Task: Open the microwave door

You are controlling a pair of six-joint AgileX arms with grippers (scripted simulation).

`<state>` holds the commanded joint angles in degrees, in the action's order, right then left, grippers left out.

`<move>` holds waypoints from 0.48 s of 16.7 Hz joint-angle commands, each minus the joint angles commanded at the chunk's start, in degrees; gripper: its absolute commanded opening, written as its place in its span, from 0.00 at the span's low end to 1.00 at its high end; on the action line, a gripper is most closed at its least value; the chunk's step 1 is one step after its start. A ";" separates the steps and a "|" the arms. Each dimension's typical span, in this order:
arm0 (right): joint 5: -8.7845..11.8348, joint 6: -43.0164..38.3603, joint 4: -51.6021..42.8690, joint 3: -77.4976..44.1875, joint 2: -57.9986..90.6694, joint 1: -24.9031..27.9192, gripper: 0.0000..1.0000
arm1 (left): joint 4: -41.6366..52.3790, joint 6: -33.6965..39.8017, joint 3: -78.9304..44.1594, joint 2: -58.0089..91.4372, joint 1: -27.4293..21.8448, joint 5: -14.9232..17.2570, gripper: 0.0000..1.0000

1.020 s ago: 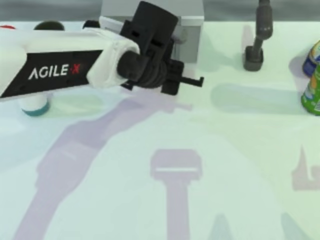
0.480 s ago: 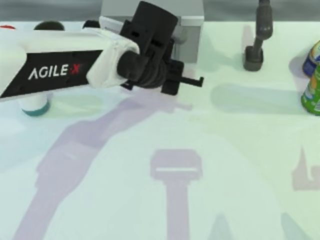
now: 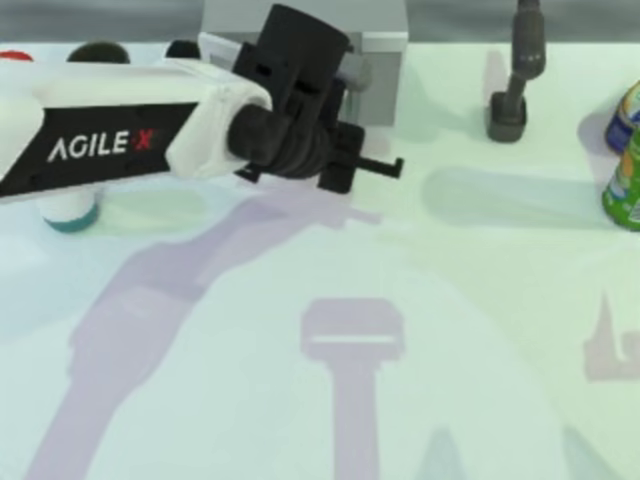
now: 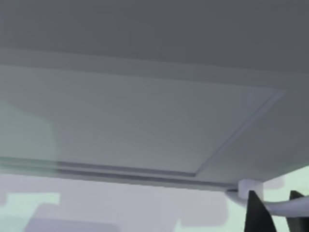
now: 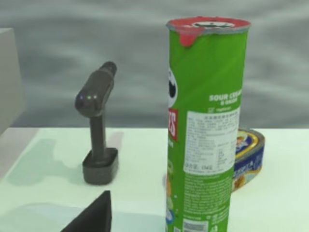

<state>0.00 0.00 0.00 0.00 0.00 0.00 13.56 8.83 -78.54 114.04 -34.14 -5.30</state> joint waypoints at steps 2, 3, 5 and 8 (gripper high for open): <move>0.00 0.00 0.00 0.00 0.00 0.00 1.00 | -0.25 -0.97 0.88 -0.40 0.40 0.53 0.00; 0.00 0.00 0.00 0.00 0.00 0.00 1.00 | -0.25 -0.98 0.89 -0.40 0.41 0.54 0.00; 0.00 0.00 0.00 0.00 0.00 0.00 1.00 | -0.25 -0.98 0.89 -0.40 0.41 0.54 0.00; 0.00 0.00 0.00 0.00 0.00 0.00 1.00 | -0.25 -0.98 0.89 -0.40 0.41 0.54 0.00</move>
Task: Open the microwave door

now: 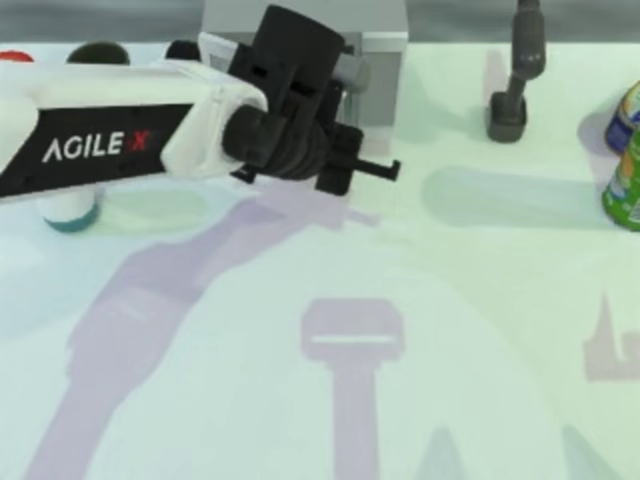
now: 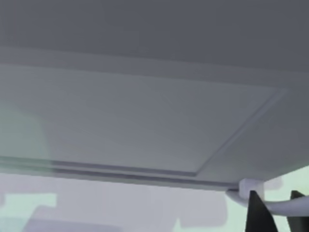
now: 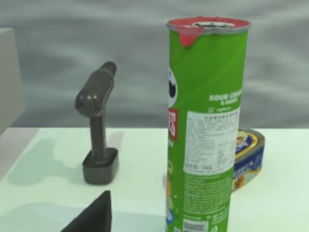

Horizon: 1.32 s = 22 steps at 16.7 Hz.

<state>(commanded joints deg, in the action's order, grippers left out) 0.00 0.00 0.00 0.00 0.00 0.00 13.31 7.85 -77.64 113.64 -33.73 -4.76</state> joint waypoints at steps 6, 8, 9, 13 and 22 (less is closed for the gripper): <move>0.00 0.00 0.00 0.00 0.00 0.00 1.00 | 0.00 0.00 0.00 0.00 0.00 0.00 0.00; 0.00 0.00 0.00 0.00 0.00 0.00 1.00 | 0.00 0.00 0.00 0.00 0.00 0.00 0.00; 0.00 0.00 0.00 0.00 0.00 0.00 1.00 | 0.00 0.00 0.00 0.00 0.00 0.00 0.00; 0.00 0.00 0.00 0.00 0.00 0.00 1.00 | 0.00 0.00 0.00 0.00 0.00 0.00 0.00; 0.00 0.00 0.00 0.00 0.00 0.00 1.00 | -0.34 -0.90 0.84 -0.62 0.07 1.18 0.00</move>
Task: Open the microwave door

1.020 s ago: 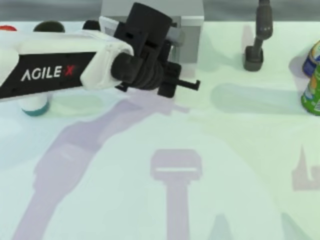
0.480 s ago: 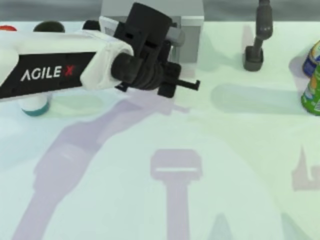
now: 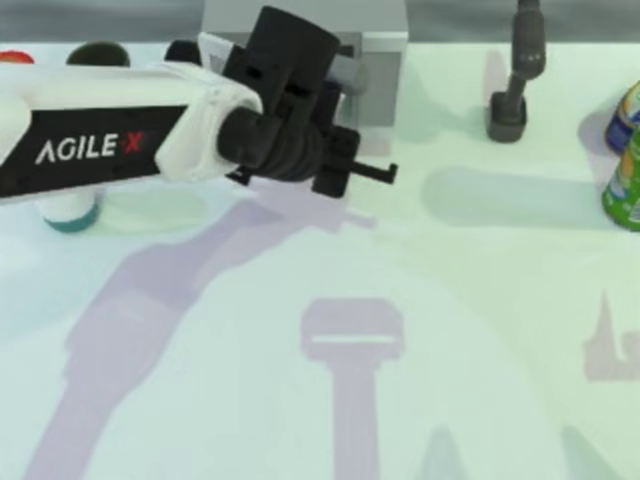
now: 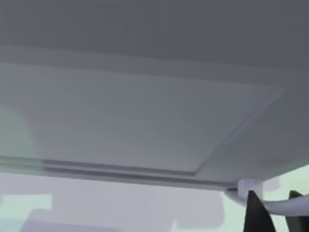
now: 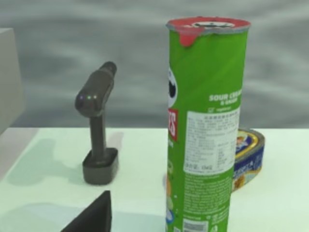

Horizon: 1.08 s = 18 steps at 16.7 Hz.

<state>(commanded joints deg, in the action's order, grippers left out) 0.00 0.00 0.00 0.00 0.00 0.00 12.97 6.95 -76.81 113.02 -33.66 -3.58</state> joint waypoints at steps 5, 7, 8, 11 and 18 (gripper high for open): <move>0.00 0.00 0.00 0.00 0.00 0.00 1.00 | -0.44 -1.50 1.15 -0.74 0.69 0.87 0.00; 0.00 0.00 0.00 0.00 0.00 0.00 1.00 | -0.44 -1.50 1.15 -0.74 0.69 0.87 0.00; 0.00 0.00 0.00 0.00 0.00 0.00 1.00 | -0.44 -1.50 1.15 -0.74 0.69 0.87 0.00; 0.00 0.00 0.00 0.00 0.00 0.00 1.00 | -0.44 -1.50 1.15 -0.74 0.69 0.87 0.00; 0.00 0.00 0.00 0.00 0.00 0.00 1.00 | -0.44 -1.50 1.15 -0.74 0.69 0.87 0.00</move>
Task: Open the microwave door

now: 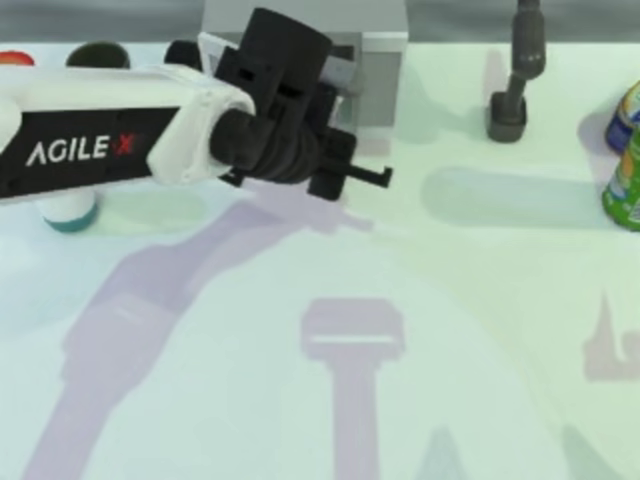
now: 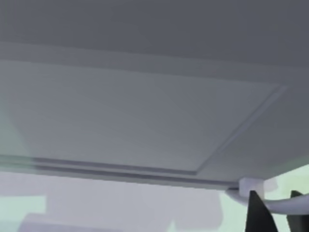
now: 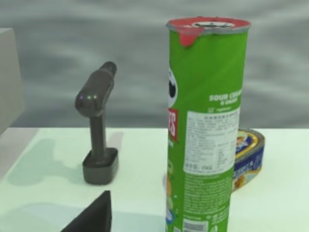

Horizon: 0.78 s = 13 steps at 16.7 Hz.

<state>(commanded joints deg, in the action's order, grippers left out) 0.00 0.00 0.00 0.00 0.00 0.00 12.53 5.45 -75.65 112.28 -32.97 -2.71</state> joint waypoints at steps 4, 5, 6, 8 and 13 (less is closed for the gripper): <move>0.00 0.00 0.00 0.00 0.00 0.00 1.00 | 0.00 0.00 0.00 0.00 0.00 0.00 0.00; 0.00 0.00 0.00 0.00 0.00 0.00 1.00 | 0.00 0.00 0.00 0.00 0.00 0.00 0.00; 0.00 0.00 0.00 0.00 0.00 0.00 1.00 | 0.00 0.00 0.00 0.00 0.00 0.00 0.00; 0.00 0.00 0.00 0.00 0.00 0.00 1.00 | 0.00 0.00 0.00 0.00 0.00 0.00 0.00; 0.00 0.00 0.00 0.00 0.00 0.00 1.00 | -0.25 -0.90 0.77 -0.57 0.08 1.19 0.00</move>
<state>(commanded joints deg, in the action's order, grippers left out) 0.00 0.00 0.00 0.00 0.00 0.00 12.28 4.55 -74.89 111.71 -32.89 -1.52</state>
